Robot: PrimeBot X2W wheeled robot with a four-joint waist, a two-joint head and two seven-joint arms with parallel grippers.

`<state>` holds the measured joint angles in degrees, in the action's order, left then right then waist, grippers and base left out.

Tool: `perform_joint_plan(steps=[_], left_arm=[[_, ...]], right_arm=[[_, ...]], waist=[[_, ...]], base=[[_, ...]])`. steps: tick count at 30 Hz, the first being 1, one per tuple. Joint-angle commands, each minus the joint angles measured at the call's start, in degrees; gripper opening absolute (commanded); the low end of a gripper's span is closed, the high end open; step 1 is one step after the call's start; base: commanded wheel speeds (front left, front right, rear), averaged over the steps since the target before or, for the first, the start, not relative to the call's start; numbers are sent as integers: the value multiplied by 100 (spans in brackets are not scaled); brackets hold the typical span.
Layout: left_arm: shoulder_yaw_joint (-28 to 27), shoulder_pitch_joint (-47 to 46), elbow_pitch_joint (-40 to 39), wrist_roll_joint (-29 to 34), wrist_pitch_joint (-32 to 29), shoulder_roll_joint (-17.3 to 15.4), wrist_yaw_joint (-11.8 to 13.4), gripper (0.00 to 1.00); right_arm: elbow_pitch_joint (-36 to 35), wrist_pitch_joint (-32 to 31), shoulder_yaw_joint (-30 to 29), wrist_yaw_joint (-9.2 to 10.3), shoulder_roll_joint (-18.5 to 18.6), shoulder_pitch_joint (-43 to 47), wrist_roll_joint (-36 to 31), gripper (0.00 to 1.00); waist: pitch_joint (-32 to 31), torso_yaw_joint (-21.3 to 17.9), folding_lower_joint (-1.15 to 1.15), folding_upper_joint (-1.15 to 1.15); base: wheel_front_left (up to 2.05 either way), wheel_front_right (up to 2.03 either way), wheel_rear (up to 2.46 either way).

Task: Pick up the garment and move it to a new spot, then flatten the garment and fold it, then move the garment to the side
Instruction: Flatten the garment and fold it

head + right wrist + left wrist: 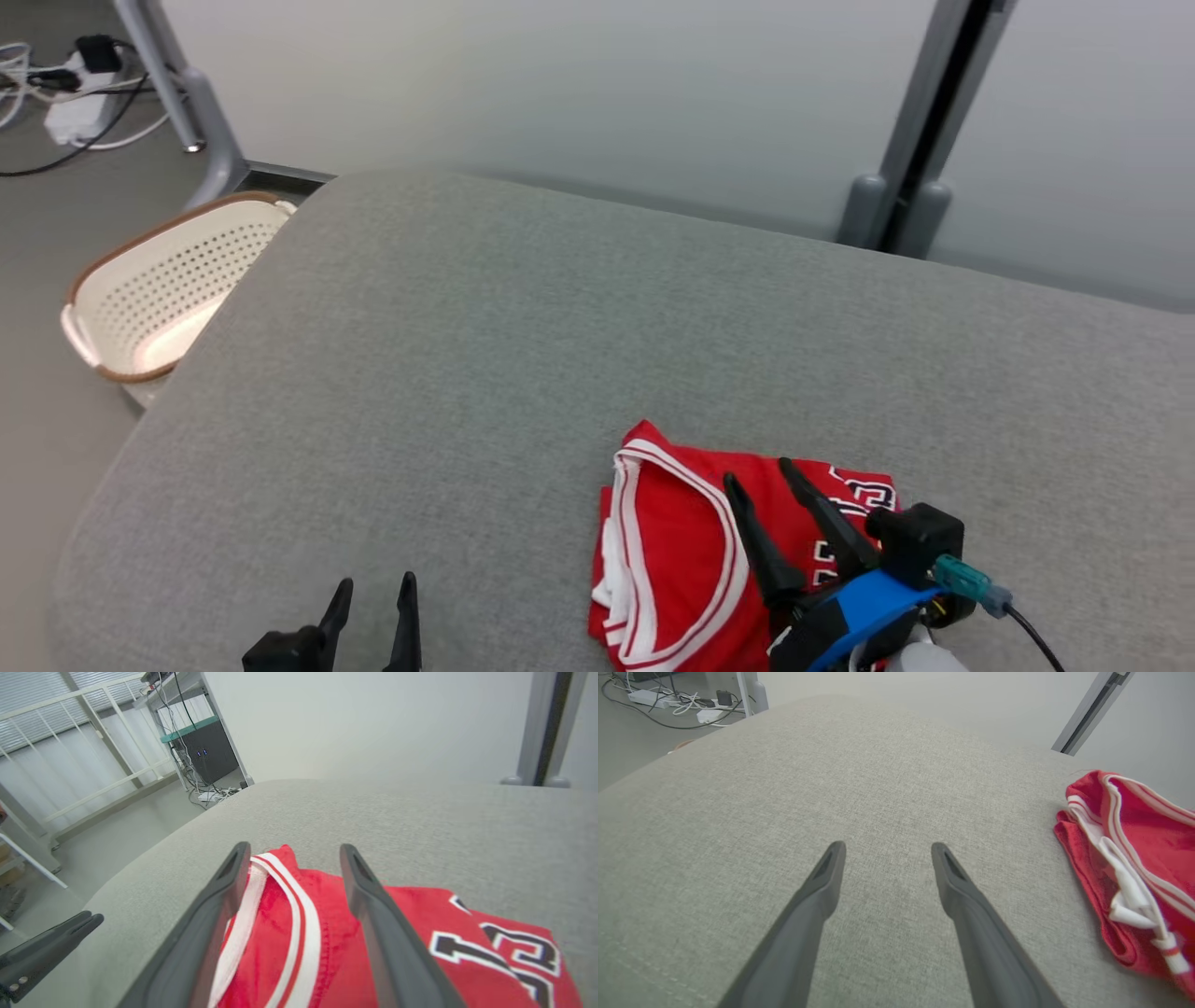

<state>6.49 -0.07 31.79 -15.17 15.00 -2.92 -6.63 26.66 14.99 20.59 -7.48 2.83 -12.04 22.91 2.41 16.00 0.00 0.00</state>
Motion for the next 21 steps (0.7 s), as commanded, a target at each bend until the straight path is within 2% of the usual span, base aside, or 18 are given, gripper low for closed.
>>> perform_joint_plan(steps=[1, 7, 12, 16, 21], left_arm=[[5, 1, -37, -13, 24, 2, -30, 100], [27, -85, -198, -4, 24, 0, -28, 100], [46, -68, -329, 37, 23, 0, -32, 100], [18, 83, -466, 77, 23, 1, -32, 100], [117, 291, -655, 158, 23, 0, -37, 100]], right_arm=[[-30, 22, -84, -1, 17, 114, -144, 100], [-177, 22, -870, -2, 17, 379, -794, 100], [-192, 22, -1315, -1, 13, 655, -1177, 100], [-113, 22, -1532, -1, 13, 877, -1362, 100], [73, 22, -1635, -1, 13, 1135, -1408, 100]], waist=[[-151, -244, 0, 0], [-179, -968, 0, 0], [-158, -1408, 0, 0], [-160, -1639, 0, 0], [-206, -1734, 0, 0]], base=[[0, 0, 0], [0, 0, 0], [0, 0, 0], [0, 0, 0], [0, 0, 0]])
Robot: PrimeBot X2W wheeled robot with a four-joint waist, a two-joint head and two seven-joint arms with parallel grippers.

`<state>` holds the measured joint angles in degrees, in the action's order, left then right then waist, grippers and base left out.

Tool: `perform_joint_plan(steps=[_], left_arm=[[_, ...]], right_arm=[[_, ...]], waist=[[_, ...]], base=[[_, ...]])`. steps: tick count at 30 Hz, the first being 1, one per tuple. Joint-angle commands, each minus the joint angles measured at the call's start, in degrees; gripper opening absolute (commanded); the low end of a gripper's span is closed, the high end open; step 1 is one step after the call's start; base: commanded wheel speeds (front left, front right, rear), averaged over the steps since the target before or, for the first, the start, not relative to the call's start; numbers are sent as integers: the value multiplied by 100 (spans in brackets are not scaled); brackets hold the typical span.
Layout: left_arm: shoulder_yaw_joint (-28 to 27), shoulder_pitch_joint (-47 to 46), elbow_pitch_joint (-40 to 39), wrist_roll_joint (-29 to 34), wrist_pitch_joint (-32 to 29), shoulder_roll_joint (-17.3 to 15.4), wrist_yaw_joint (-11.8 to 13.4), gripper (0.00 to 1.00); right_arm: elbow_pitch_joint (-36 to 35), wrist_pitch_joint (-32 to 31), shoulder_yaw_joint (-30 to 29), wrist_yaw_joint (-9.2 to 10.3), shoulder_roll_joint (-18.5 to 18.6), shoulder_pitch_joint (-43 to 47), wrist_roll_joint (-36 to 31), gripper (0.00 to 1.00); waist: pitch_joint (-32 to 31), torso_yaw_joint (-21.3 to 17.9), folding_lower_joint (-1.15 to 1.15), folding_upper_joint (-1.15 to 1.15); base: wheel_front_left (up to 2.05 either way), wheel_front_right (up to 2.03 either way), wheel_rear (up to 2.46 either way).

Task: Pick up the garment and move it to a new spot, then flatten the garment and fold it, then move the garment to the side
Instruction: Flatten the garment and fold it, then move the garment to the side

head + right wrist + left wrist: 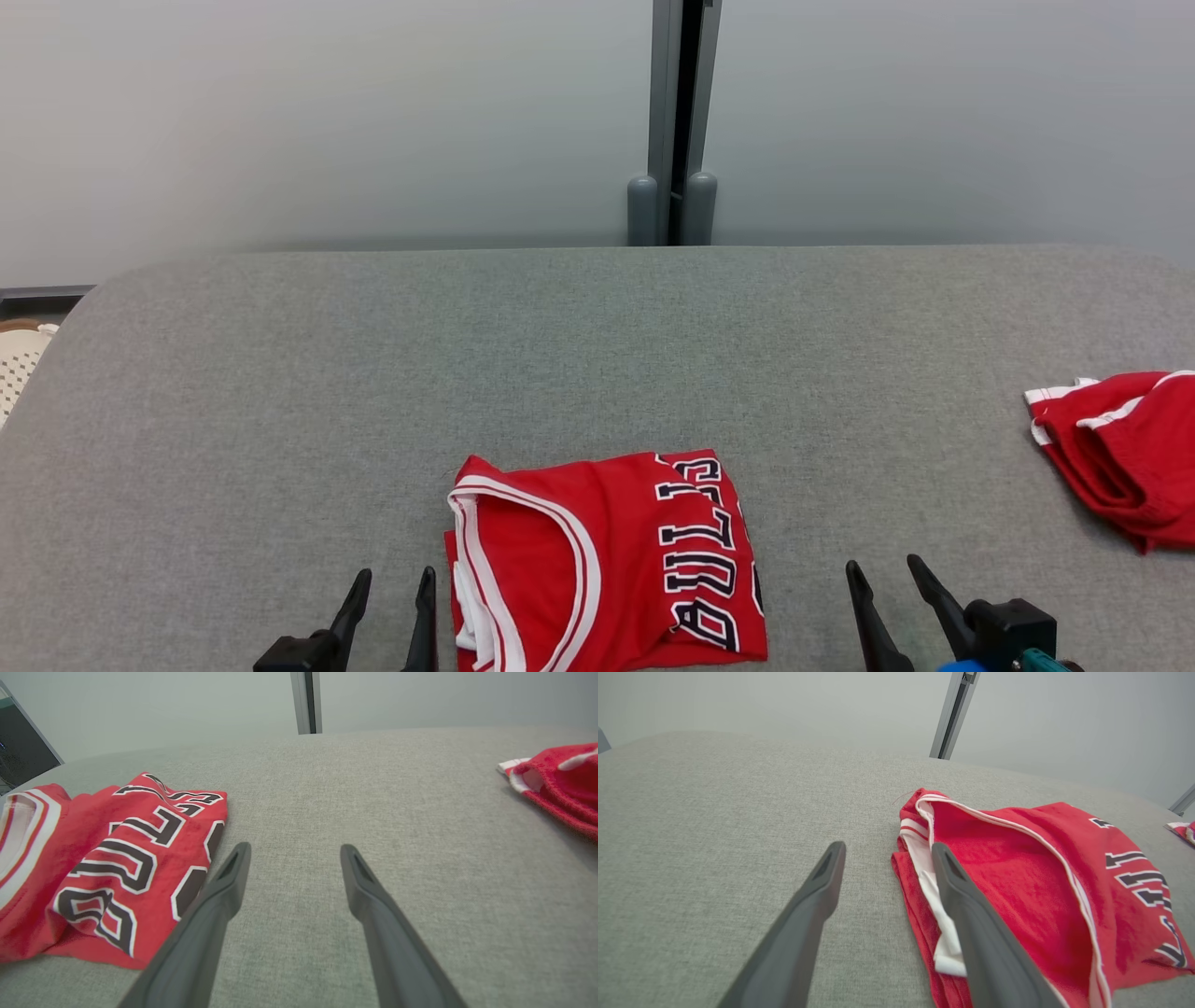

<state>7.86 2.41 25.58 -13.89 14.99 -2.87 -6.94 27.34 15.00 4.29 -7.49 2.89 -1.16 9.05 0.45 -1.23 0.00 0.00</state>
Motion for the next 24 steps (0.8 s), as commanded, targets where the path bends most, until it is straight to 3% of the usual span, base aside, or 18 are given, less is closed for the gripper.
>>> perform_joint_plan(steps=[1, 9, 15, 24], left_arm=[[-16, 85, -62, 26, 24, -6, -8, 100], [59, 83, -118, 33, 24, -4, -23, 100], [107, -26, -90, -3, 24, -4, -33, 100], [153, -102, 48, -12, 24, -3, -58, 100]], right_arm=[[36, 20, -5, 0, 6, 63, 2, 100], [95, 20, 115, 0, 8, -45, 80, 100], [285, 20, 558, 0, 8, -528, 137, 100], [2022, -298, 895, 0, 8, -1515, -105, 100]], waist=[[-18, -18, 0, 0], [8, 102, 0, 0], [114, 287, 0, 0], [318, 760, 0, 0]], base=[[0, 0, 0], [0, 0, 0], [0, 0, 0], [0, 0, 0]])
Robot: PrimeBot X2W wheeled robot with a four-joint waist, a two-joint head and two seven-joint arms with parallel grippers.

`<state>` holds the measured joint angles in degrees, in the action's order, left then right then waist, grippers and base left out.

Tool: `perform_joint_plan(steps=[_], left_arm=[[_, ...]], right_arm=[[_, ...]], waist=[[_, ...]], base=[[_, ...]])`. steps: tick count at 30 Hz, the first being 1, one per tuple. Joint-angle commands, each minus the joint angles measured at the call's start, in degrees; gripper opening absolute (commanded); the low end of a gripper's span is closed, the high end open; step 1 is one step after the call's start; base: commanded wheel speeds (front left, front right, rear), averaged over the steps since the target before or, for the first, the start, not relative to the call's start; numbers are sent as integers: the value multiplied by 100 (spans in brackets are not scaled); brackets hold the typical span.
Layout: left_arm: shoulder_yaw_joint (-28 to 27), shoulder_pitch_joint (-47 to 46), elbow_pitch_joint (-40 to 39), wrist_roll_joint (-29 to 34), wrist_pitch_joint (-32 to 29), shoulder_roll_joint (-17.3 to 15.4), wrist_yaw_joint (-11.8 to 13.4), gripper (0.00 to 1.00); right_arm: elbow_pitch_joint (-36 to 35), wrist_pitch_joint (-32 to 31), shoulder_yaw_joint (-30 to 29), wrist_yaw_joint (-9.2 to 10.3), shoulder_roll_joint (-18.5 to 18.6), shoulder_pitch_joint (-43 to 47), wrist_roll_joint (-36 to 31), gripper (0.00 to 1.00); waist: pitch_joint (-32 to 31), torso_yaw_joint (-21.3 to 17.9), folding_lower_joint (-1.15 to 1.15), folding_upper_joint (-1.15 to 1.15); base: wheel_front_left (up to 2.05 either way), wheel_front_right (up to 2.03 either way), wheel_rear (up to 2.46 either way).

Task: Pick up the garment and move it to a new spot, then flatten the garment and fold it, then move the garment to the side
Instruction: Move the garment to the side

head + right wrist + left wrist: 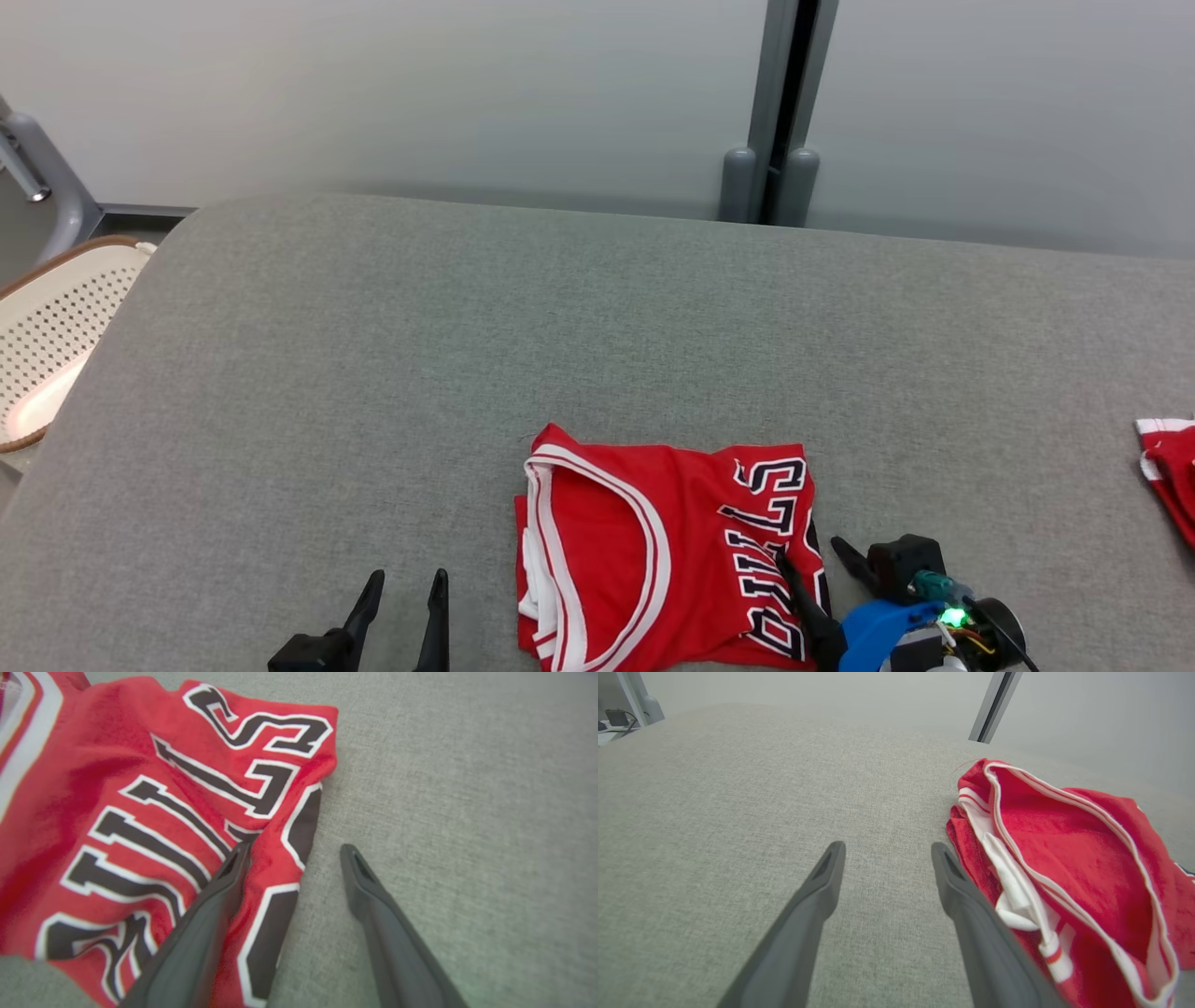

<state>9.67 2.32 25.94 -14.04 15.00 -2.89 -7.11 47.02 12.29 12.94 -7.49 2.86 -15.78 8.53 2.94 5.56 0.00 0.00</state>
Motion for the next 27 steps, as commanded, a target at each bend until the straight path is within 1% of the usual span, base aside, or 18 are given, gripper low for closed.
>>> perform_joint_plan(steps=[1, 3, 4, 5, 6, 10, 14, 18, 20, 27], left_arm=[[-32, -101, 36, -12, 23, -1, -43, 100], [-48, -118, 73, -13, 23, 0, -45, 100], [-69, -126, 78, -22, 23, 0, -46, 100], [-81, -128, 80, -21, 23, -1, -48, 100], [-88, -128, 80, -16, 23, 0, -49, 100], [-166, -67, 44, -15, 23, 1, -53, 100], [-157, -51, -64, -25, 23, 2, -51, 100], [-89, -133, -127, -38, 23, 1, -54, 100], [-7, -210, -151, -21, 22, 2, -54, 100], [213, -371, -298, -81, 22, 4, -37, 100]], right_arm=[[257, -109, 71, 0, 12, -107, -84, 100], [600, -233, 196, 0, 11, -135, -36, 100], [727, -259, 280, 0, -1, -122, 24, 66], [833, -269, 352, 0, -14, -123, 106, 23], [907, -227, 370, 0, -18, -135, 173, 0], [1073, 74, 174, 9, 45, -293, 219, 0], [1129, 237, -321, 34, 102, -412, 50, 0], [954, 263, -732, 31, 74, -379, -108, 0], [803, 267, -830, 28, 60, -290, -192, 0], [447, 273, -879, 9, 41, -90, -152, 0]], waist=[[86, 136, 0, 0], [113, 211, 0, 0], [125, 234, 0, 0], [133, 245, 0, 0], [141, 248, 0, 0], [123, 130, 0, 0], [69, -262, 0, 0], [65, -881, 0, 0], [94, -1221, 0, 0], [254, -2444, 0, 0]], base=[[0, 0, 0], [0, 0, 0], [0, 0, 0], [0, 0, 0], [0, 0, 0], [0, 0, 0], [0, 0, 0], [0, 0, 0], [0, 0, 0], [0, 0, 0]])
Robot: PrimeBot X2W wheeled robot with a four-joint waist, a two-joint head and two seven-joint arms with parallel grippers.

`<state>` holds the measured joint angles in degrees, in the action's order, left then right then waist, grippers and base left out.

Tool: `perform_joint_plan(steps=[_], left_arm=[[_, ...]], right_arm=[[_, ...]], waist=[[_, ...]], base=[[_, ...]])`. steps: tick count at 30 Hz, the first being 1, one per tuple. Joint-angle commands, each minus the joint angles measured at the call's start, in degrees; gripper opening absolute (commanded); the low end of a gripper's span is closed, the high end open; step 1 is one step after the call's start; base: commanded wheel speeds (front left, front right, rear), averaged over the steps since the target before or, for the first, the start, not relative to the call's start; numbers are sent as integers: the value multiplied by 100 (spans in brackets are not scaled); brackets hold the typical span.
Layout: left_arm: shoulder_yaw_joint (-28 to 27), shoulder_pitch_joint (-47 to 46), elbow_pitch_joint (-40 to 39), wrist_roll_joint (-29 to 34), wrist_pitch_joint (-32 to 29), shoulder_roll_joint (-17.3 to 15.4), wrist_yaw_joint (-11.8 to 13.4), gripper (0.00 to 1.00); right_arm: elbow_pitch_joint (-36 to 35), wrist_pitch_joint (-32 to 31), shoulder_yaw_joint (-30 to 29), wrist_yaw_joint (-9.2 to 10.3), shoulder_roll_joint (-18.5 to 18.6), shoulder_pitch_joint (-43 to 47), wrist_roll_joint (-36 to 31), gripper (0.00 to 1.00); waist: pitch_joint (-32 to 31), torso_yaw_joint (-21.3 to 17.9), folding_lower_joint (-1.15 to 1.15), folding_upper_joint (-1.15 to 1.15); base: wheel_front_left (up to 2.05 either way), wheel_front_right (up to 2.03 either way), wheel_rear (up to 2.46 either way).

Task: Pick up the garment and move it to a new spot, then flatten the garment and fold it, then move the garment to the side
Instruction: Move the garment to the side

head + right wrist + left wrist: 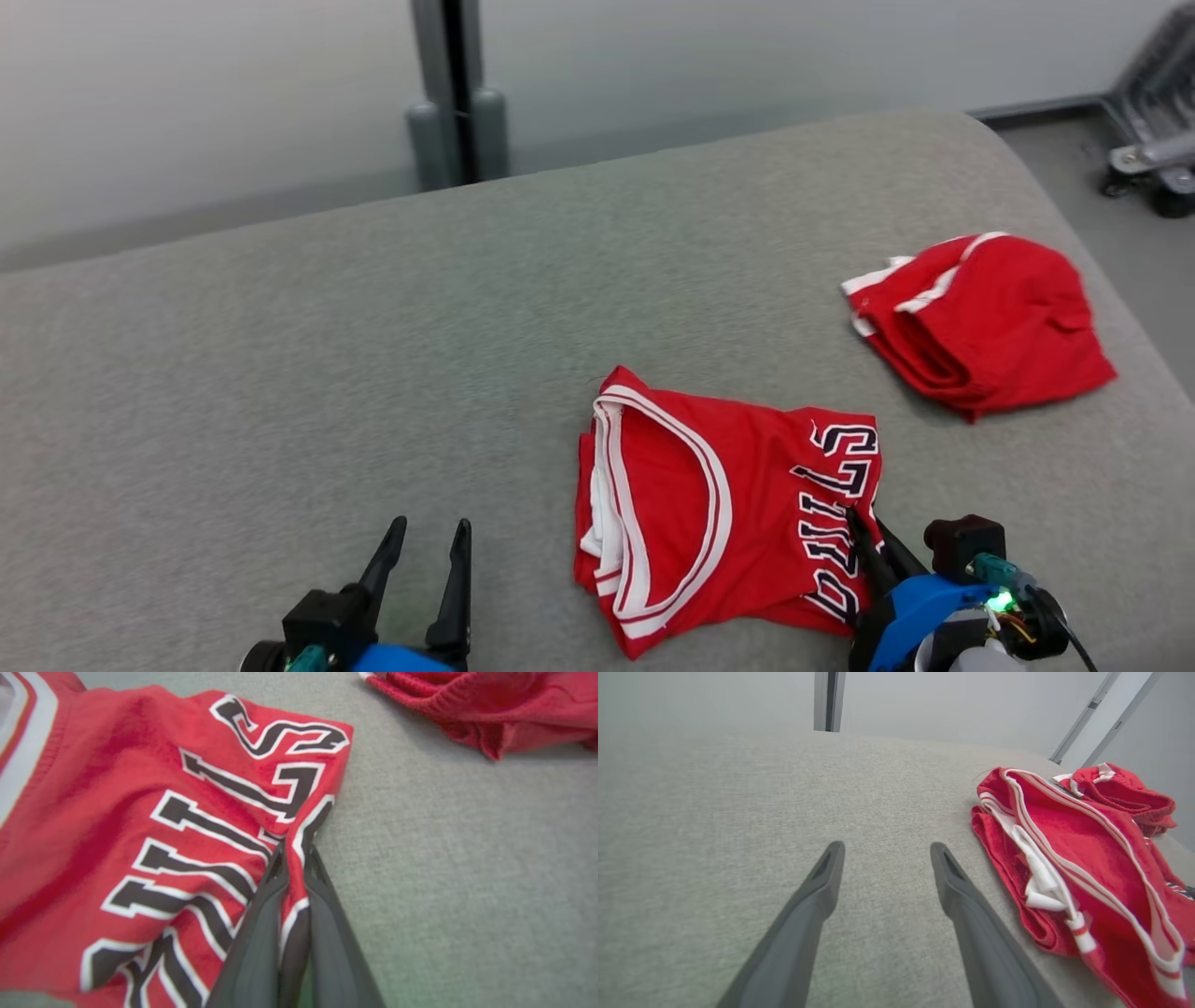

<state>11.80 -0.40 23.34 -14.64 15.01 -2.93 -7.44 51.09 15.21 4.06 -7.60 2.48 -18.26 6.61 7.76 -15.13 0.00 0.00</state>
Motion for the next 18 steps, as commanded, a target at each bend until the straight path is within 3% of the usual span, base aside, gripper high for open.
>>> perform_joint_plan(steps=[1, 8, 18], left_arm=[[56, -135, -49, -20, 22, 4, -4, 100], [286, -311, -52, -27, 22, 0, -5, 100], [247, -256, 95, 68, 21, -52, -5, 100]], right_arm=[[-4, -19, -2, 18, 77, 182, 63, 0], [-261, -11, -81, 16, 60, 289, 23, 0], [-528, -9, -161, 12, 63, -520, -478, 0]], waist=[[-196, -509, 0, 0], [-63, -1023, 0, 0], [46, -802, 0, 0]], base=[[0, 0, 0], [0, 0, 0], [0, 0, 0]])
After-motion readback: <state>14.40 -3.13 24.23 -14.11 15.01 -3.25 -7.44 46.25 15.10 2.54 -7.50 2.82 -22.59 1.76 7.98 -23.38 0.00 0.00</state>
